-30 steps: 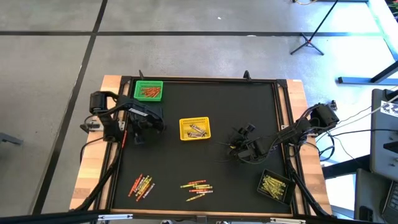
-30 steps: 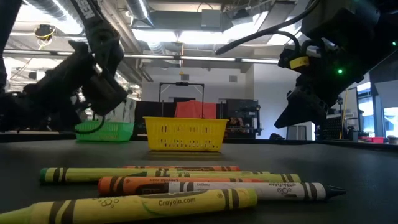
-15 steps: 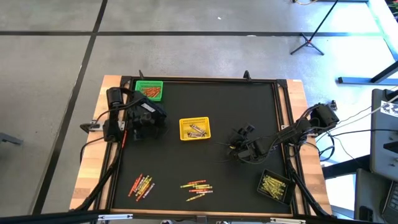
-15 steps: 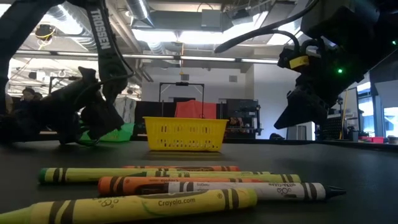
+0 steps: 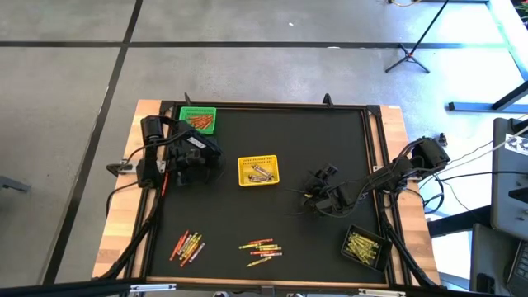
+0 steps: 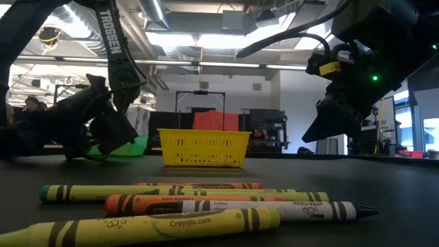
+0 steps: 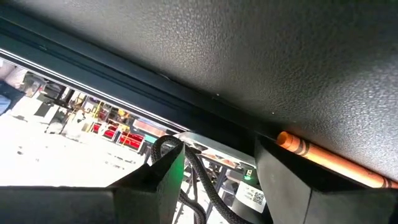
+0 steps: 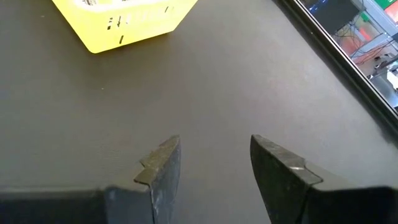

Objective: Sort crayons
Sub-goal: Put the orange crayon into the green bin

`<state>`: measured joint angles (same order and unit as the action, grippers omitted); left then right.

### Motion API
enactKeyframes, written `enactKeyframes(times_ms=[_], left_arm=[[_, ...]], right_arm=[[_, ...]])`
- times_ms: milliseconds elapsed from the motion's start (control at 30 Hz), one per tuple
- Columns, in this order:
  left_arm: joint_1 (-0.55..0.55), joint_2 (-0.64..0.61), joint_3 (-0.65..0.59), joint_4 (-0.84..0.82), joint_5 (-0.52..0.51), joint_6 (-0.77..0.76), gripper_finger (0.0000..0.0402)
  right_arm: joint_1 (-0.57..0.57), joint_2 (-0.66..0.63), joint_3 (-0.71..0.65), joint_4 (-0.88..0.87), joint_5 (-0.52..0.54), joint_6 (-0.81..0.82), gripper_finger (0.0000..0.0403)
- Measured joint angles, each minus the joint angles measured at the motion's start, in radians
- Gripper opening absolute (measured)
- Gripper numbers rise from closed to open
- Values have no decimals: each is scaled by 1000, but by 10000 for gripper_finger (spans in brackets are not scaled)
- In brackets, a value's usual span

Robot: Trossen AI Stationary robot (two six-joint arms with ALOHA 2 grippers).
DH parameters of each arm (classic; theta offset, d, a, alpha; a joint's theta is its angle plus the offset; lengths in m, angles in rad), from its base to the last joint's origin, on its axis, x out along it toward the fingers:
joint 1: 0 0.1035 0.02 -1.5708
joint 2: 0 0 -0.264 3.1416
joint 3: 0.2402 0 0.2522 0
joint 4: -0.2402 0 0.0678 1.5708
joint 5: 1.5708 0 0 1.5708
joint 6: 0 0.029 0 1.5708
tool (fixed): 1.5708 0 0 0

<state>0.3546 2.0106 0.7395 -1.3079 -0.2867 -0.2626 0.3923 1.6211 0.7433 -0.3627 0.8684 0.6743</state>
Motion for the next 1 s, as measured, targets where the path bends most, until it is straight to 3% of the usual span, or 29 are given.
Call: enactKeyframes(times_ms=[533,1000], left_arm=[[33,-58,-3,-7,-25,10,178],[74,-62,-15,7,53,50,178]], right_arm=[[0,0,0,-1,-9,-1,192],[0,0,0,-1,-17,-2,192]])
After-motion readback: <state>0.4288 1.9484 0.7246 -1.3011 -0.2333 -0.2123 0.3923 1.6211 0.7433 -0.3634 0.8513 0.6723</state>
